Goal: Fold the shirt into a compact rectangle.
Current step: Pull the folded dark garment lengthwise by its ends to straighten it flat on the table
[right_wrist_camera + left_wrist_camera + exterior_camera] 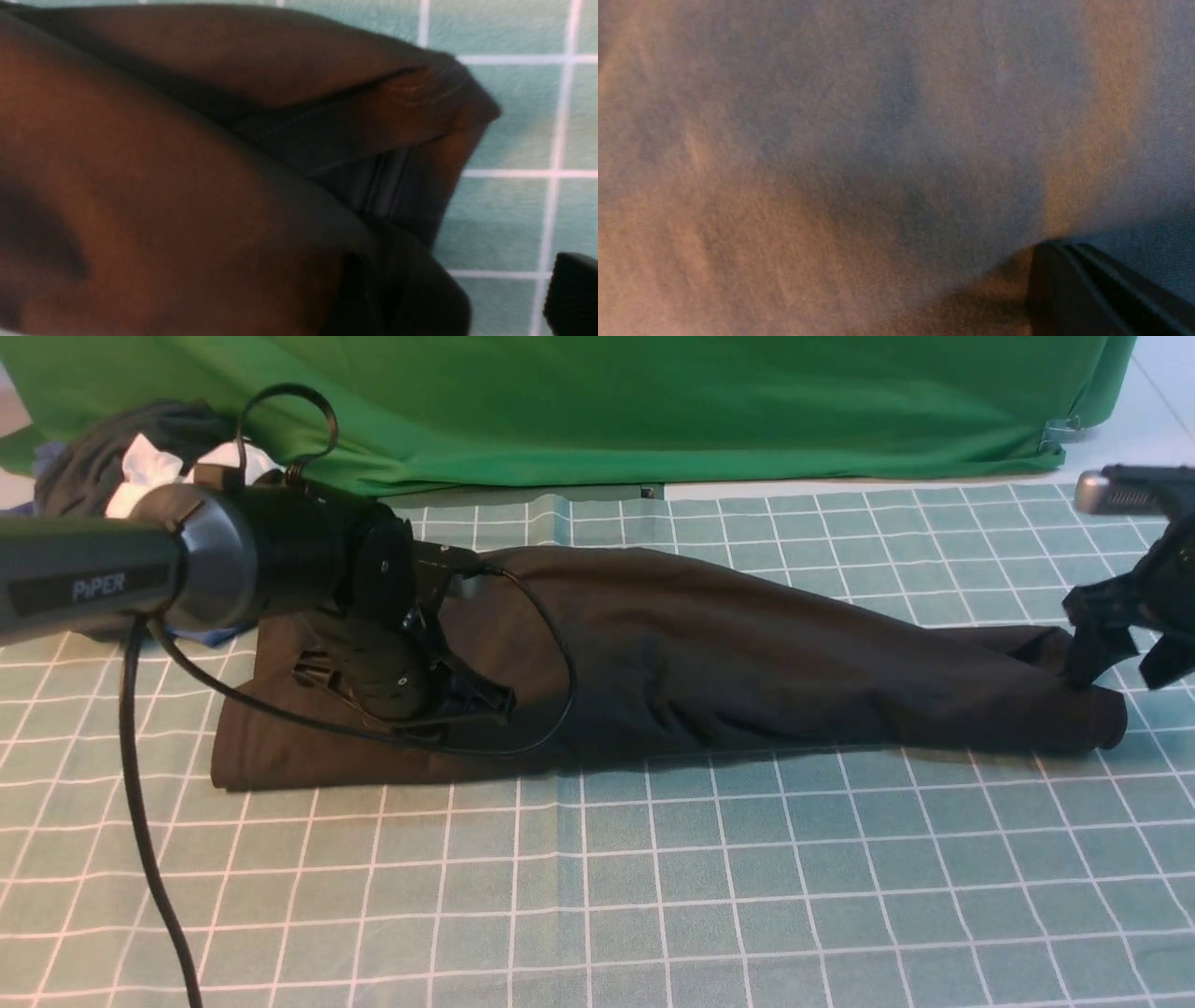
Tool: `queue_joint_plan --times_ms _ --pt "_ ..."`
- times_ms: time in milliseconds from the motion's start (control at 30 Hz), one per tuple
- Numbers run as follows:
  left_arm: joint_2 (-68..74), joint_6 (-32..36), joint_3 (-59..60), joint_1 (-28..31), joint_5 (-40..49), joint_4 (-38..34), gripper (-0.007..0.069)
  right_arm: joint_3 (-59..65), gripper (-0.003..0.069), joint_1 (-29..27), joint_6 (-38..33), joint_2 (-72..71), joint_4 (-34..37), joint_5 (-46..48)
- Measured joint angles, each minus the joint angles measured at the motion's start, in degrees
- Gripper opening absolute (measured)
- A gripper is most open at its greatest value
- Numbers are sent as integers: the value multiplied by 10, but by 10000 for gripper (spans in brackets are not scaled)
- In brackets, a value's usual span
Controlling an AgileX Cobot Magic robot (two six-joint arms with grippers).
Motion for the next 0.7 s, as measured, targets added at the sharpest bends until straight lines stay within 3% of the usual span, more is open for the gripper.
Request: queue_joint_plan --times_ms 133,267,400,700 --pt "-1 -4 1 0 -4 0 11 0 443 0 -1 11 16 0" --pt "-1 -4 2 0 -4 0 11 0 226 0 -1 18 22 -6" --pt "-1 -4 2 0 -4 0 11 0 58 0 -11 20 26 -18" --pt "-1 -3 2 0 -5 0 11 0 48 -4 -43 -28 7 -38"
